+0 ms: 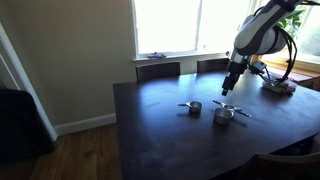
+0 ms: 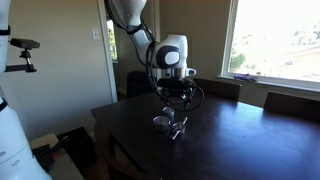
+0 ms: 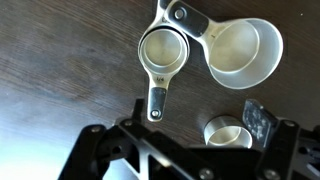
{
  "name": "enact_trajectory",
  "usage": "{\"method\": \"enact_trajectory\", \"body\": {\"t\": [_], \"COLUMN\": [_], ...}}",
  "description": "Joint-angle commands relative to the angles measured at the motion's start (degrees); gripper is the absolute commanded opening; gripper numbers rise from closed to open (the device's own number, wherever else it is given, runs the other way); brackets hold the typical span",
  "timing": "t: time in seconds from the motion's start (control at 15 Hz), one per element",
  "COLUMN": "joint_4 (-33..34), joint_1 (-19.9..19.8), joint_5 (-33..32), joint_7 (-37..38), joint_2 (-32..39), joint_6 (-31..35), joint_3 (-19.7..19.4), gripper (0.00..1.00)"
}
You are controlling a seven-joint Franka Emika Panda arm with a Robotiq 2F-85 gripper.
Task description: Stack the measuring cups together from smallest to biggest
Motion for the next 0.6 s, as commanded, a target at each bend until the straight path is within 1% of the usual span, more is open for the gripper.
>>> {"method": "enact_trajectory", "body": {"t": [0.0, 0.27, 0.53], "joint_4": [0.05, 0.69, 4.31], "joint_1": [0.59, 0.69, 1.53], "joint_5": [0.38, 0.47, -0.03], "joint_7": [-0.22, -0.94, -2.42], "joint_2": [-0.03, 0.43, 2.18], "joint_6": [-0.09, 0.33, 0.35], "joint_3": [-0.55, 0.0, 1.43], "gripper": [1.0, 1.0, 1.0]}}
